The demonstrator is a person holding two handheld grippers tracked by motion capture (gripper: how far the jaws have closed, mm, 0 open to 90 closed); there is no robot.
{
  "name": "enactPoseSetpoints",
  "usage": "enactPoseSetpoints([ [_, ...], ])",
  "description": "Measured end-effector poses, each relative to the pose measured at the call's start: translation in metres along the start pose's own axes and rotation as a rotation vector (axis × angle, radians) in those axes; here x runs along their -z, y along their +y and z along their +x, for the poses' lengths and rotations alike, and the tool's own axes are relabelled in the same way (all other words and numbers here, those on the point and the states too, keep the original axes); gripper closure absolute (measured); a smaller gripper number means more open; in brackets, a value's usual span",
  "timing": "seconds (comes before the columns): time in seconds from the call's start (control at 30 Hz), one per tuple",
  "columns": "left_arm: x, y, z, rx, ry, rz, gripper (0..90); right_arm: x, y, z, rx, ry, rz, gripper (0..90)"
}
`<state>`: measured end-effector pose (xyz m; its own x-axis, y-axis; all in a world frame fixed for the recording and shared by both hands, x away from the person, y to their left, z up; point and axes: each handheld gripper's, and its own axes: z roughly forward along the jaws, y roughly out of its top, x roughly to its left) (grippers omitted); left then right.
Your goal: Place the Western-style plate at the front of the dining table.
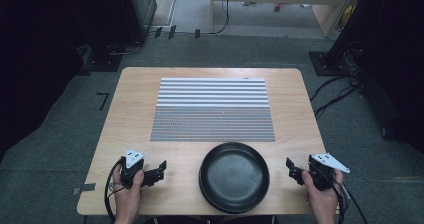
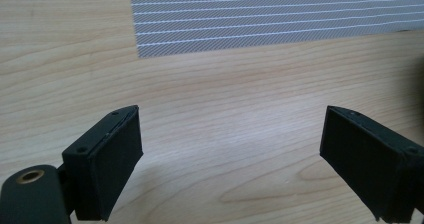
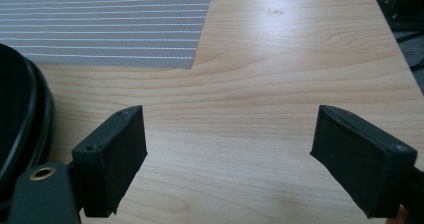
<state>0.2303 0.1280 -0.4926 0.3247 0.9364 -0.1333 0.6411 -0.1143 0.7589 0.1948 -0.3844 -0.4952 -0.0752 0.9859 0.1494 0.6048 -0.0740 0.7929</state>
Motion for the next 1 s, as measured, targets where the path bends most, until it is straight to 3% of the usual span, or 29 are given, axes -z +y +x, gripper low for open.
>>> enactPoseSetpoints([
  [0.37, -0.002, 0.006, -0.017, 0.004, -0.052, -0.004, 9.7, 0.002, 0.002, 0.018, 0.013, 0.051, -0.006, 13.5],
  [0.5, -0.003, 0.007, -0.025, 0.01, -0.089, -0.003, 9.7, 0.002, 0.002, 0.023, 0.018, 0.069, -0.004, 13.5],
  [1.0, -0.005, 0.007, -0.046, -0.006, -0.144, 0.006, 9.7, 0.005, 0.003, 0.039, 0.026, 0.105, -0.019, 13.7],
])
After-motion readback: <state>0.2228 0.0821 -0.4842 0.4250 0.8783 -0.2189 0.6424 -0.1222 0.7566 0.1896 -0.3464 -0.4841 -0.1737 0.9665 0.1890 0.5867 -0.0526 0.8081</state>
